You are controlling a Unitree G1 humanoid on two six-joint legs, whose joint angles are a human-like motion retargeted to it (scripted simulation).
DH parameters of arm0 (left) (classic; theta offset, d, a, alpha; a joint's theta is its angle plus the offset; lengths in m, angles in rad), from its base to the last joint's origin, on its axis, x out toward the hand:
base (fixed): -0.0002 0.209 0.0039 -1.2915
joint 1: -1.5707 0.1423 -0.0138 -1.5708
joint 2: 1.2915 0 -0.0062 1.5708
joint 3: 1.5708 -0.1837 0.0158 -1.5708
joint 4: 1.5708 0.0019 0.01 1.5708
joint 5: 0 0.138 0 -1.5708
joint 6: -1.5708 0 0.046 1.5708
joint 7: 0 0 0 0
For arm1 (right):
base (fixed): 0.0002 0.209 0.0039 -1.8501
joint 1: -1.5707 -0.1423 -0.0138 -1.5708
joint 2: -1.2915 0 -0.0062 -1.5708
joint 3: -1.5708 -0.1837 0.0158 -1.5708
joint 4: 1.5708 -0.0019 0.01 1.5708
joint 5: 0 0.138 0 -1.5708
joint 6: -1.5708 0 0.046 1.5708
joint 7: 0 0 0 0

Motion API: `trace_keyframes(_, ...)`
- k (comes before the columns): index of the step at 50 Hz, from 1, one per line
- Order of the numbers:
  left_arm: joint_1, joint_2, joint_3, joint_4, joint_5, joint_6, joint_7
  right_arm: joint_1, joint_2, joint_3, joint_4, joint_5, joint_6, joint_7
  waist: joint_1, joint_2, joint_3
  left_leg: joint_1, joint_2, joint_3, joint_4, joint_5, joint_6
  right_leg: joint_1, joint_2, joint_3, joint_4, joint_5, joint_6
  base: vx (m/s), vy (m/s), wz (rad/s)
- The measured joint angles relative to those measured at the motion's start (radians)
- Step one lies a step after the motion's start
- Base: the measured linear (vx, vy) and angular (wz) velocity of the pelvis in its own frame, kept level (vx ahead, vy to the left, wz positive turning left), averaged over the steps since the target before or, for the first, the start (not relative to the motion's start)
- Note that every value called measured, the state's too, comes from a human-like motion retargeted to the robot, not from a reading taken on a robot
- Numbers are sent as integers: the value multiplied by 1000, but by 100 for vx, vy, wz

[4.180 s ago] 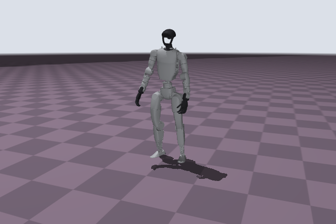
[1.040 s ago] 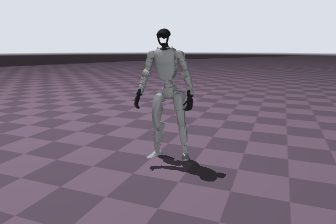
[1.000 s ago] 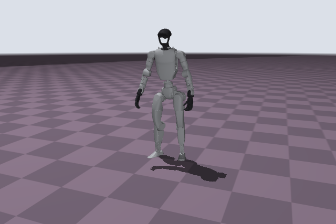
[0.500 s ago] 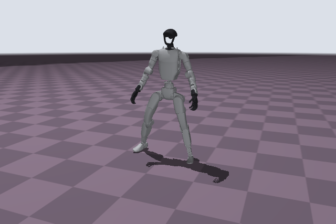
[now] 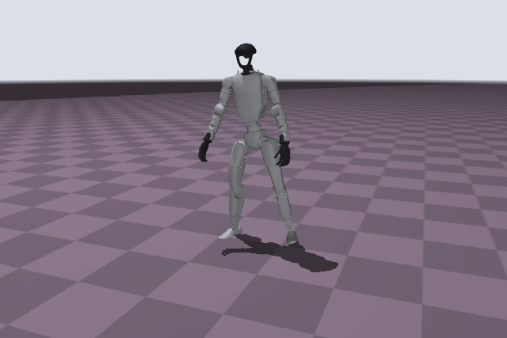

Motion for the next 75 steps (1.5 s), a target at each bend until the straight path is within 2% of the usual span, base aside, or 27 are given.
trace_keyframes(5,-8,-5,-24,-7,-104,-18,-31,55,5,21,-25,-81,-13,29,70,10,-27,7,-171,-39,-144,-11,-9,22,84,5,-56,21,7,8,-21,-41)
trace_keyframes(7,-3,-3,-42,-8,-84,-33,-41,71,1,40,-27,-53,-39,23,56,35,-40,-8,-175,-114,-163,3,-24,17,137,-17,-14,-4,3,7,-18,8)
trace_keyframes(8,-1,0,-54,-12,-100,-47,-43,74,0,45,-24,-54,-53,14,52,41,-47,1,-179,-149,-213,34,-3,1,158,-16,15,-13,12,4,-18,12)
trace_keyframes(11,-7,18,-58,-13,19,-55,-27,73,6,57,-17,28,-83,11,3,39,-55,4,-149,-200,-253,66,33,27,206,-33,-28,3,-3,2,-17,34)
trace_keyframes(12,-9,27,-62,-14,52,-56,-20,73,10,66,-17,61,-89,6,-18,35,-52,0,-131,-205,-235,58,12,27,215,-38,-16,-2,-1,1,-16,53)
trace_keyframes(13,-10,43,-76,-20,23,-49,-26,73,17,68,-16,70,-76,-16,-51,35,-43,-19,-94,-210,-173,32,-58,28,231,-49,13,-17,-2,0,-19,45)
trace_keyframes(18,-40,109,-124,-32,-64,-82,2,99,53,59,-49,50,-96,-41,-59,50,-37,27,3,-198,-252,82,-123,-107,284,-29,284,-116,-29,0,-16,-11)
trace_keyframes(20,-56,119,-115,-24,-52,-70,12,111,52,60,-51,31,-88,-21,-65,65,-39,38,31,-196,-272,94,-143,-159,256,-73,408,-173,-45,4,-14,29)
trace_keyframes(23,-45,113,-84,-24,39,-36,21,140,33,73,-44,80,-76,8,-127,83,-53,-28,65,-232,-148,46,-180,-160,137,-192,483,-225,-71,6,-14,78)
trace_keyframes(25,-59,108,-57,-38,-75,-43,10,126,13,38,-26,-3,-58,29,-111,108,-43,32,70,-233,-268,101,-145,-163,113,-174,472,-225,-96,5,-18,-4)
trace_keyframes(30,-51,110,-79,-48,-97,-55,29,140,-19,33,-10,40,-52,20,-157,115,-28,10,85,-292,-198,74,-164,-60,39,-81,292,-206,-58,6,-26,60)
trace_keyframes(33,-52,123,-74,-38,-138,-54,25,135,-31,29,-11,-29,-33,38,-136,102,-23,47,82,-286,-259,102,-160,-8,5,-52,135,-171,-41,6,-38,-10)
trace_keyframes(37,-17,155,-53,-24,-95,-60,35,134,-31,58,-17,-37,-25,40,-128,51,-36,7,85,-270,-161,67,-192,42,-48,-66,-23,-19,-11,6,-49,-13)
trace_keyframes(40,10,176,-9,-13,-117,-104,60,131,-21,57,-17,-67,-52,18,-81,15,-50,30,86,-239,-186,94,-156,11,-58,-40,-25,39,32,5,-52,-61)
trace_keyframes(42,4,176,37,4,-153,-108,84,111,-14,28,-7,-95,-49,-5,-52,17,-47,47,110,-223,-238,154,-123,30,-19,-23,-96,63,53,2,-53,-51)
trace_keyframes(45,8,151,85,27,-121,-109,116,91,-8,8,-11,-5,-80,-40,-37,13,-28,43,123,-184,-208,179,-64,32,9,-16,-93,46,48,3,-46,-17)
trace_keyframes(50,-4,109,41,30,71,-71,61,77,11,11,-68,198,-98,-11,-36,-16,13,5,40,-171,-116,48,-9,31,22,-18,-82,43,50,2,-36,-4)
trace_keyframes(53,-8,99,-22,12,150,-91,44,99,30,18,-93,263,-121,10,-7,-17,14,-7,-20,-185,-125,36,-2,15,52,-10,-60,32,54,4,-24,-17)
trace_keyframes(55,-8,75,-55,-21,-32,-99,-2,108,32,-2,-84,125,-87,-4,13,0,16,-6,-58,-180,-163,65,-24,-5,73,-14,-17,7,54,4,-8,24)
trace_keyframes(57,-1,53,-46,-30,41,-48,-2,110,27,14,-68,138,-62,-5,-31,28,-4,-74,-36,-185,-72,14,-65,16,91,-63,-38,1,46,4,-7,54)
trace_keyframes(58,-1,43,-32,-35,61,-63,21,102,27,10,-58,122,-78,8,-10,29,-4,-23,-55,-175,-181,60,0,3,98,-36,-35,8,51,5,-7,-24)
trace_keyframes(60,5,25,-21,-37,45,-51,7,99,24,11,-30,82,-58,12,-14,42,1,-15,-34,-173,-167,49,-28,11,110,-39,-22,-4,47,6,-7,-20)
trace_keyframes(62,2,18,-8,-41,98,-50,6,88,25,0,-10,77,-61,27,-9,48,0,-6,-29,-213,-203,78,-5,18,120,-33,-50,15,39,0,0,0)
trace_keyframes(67,17,22,-59,-58,-14,-80,-8,122,35,31,9,64,-63,6,-2,25,-4,-68,-28,-316,-43,-3,-82,-17,63,-44,53,-29,54,3,7,19)
trace_keyframes(68,9,25,-60,-61,-73,-88,-16,116,35,27,10,18,-60,13,16,18,-1,-31,-35,-312,-116,25,-49,-30,56,-28,58,-22,54,1,15,-13)
trace_keyframes(71,6,36,-66,-62,-103,-85,-15,115,27,48,1,-11,-57,20,16,2,1,-2,-16,-256,-141,30,-31,-32,19,-38,67,-19,45,1,20,24)
trace_keyframes(75,2,63,-68,-45,0,-65,11,114,14,81,-21,99,-63,5,-25,-2,-5,-63,84,-227,18,-32,-84,-19,-20,-98,100,-44,2,3,28,61)
